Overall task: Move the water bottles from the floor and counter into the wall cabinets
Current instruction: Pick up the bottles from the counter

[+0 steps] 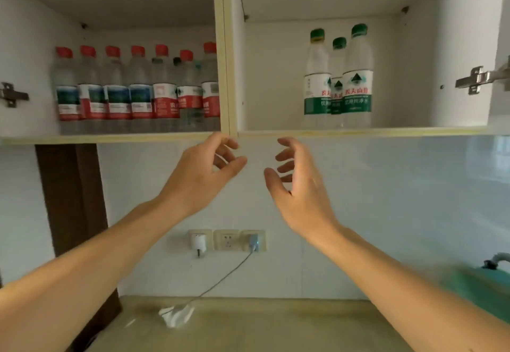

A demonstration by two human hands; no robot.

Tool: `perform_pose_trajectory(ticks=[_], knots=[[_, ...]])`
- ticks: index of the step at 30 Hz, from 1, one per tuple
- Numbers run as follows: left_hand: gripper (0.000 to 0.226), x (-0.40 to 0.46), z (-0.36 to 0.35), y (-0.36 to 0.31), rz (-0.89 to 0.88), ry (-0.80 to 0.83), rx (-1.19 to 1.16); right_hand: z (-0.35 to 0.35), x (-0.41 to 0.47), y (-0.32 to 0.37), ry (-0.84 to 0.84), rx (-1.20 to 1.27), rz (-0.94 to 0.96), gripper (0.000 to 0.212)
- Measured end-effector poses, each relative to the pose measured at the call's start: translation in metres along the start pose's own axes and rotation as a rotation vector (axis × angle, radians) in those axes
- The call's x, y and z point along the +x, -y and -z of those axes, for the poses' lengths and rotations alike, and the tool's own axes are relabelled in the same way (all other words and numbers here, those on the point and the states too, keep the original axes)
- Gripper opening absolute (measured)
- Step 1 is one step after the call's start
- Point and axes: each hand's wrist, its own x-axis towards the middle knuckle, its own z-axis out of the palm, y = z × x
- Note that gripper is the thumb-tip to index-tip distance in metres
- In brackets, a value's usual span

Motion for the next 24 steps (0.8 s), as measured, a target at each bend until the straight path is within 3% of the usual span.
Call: perform_pose_trajectory(ticks=[4,11,17,24], knots=[[0.026,-0.071,0.001,0.054,0.173,0.129,0.078,-0.052,-0.068,-0.015,0.214,0.021,-0.164,0.051],[0.023,-0.202,-0.025,0.138,0.530,0.296,0.092,-0.126,-0.182,-0.051,0.536,-0.040,-0.398,0.032],[0.035,-0.299,-0.063,0.200,0.916,0.331,0.078,-0.170,-0.271,-0.092,0.695,0.003,-0.716,0.021],[0.043,-0.364,-0.102,0.233,1.161,0.485,0.073,-0.199,-0.341,-0.136,0.843,0.000,-0.970,0.012]])
